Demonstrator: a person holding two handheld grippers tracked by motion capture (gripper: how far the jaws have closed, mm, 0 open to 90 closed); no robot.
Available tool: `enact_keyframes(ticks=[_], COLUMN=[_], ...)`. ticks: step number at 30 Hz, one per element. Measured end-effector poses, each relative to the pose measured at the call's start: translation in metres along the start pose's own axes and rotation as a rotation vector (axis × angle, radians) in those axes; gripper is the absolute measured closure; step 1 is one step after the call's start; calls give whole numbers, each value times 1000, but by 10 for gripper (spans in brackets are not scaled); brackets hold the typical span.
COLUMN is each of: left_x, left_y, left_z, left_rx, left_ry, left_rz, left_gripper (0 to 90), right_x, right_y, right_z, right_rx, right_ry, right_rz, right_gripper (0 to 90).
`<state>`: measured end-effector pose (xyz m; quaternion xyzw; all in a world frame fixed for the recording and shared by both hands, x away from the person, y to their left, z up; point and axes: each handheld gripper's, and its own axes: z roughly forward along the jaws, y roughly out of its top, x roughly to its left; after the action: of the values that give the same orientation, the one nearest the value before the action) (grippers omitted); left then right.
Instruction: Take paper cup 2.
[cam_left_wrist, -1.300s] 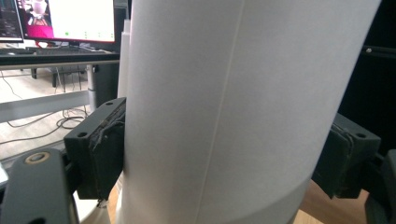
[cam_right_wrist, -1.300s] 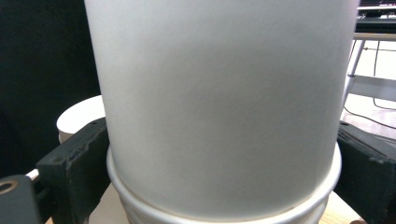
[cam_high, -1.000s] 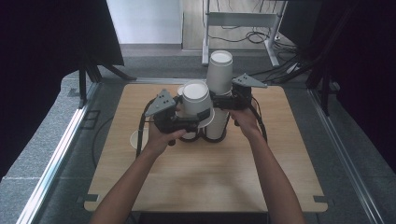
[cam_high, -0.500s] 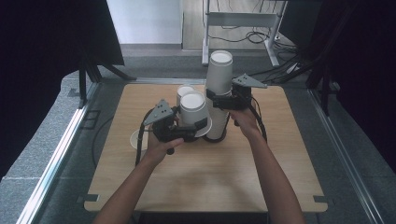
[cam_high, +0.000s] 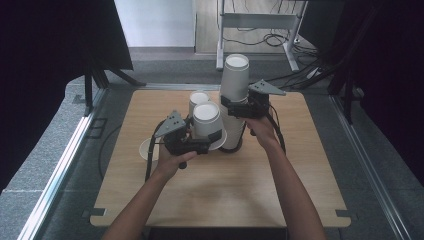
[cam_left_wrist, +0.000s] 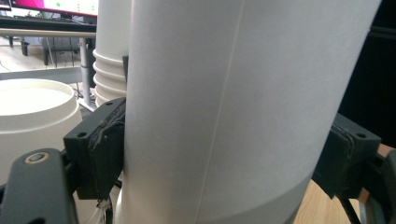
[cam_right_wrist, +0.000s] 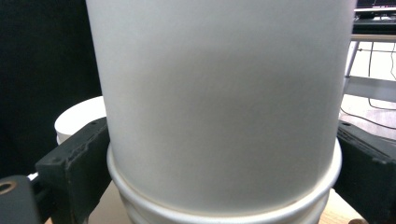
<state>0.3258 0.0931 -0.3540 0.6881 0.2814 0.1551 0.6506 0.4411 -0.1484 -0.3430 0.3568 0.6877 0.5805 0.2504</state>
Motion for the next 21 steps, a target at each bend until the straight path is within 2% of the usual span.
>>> enact_keyframes(ticks=[5,11,15,21], left_x=[1,0,2,6], left_y=[-1,-1,-3,-6], left_z=[-1,-2,-3,-4], left_rx=[5,1,-4,-1], left_ry=[0,-2,-4,-10], left_rz=[-8,-11,-28,-55], left_gripper=[156,155,155,155], right_x=[1,4,5,5], right_y=[-1,-1,-2,-5], right_z=[-1,-1,-1,-5], right_rx=[-1,17,34,24], right_ry=[-8,-30,-34,-32], right_rz=[3,-23,-25,-28], right_gripper=[26,20,0,0])
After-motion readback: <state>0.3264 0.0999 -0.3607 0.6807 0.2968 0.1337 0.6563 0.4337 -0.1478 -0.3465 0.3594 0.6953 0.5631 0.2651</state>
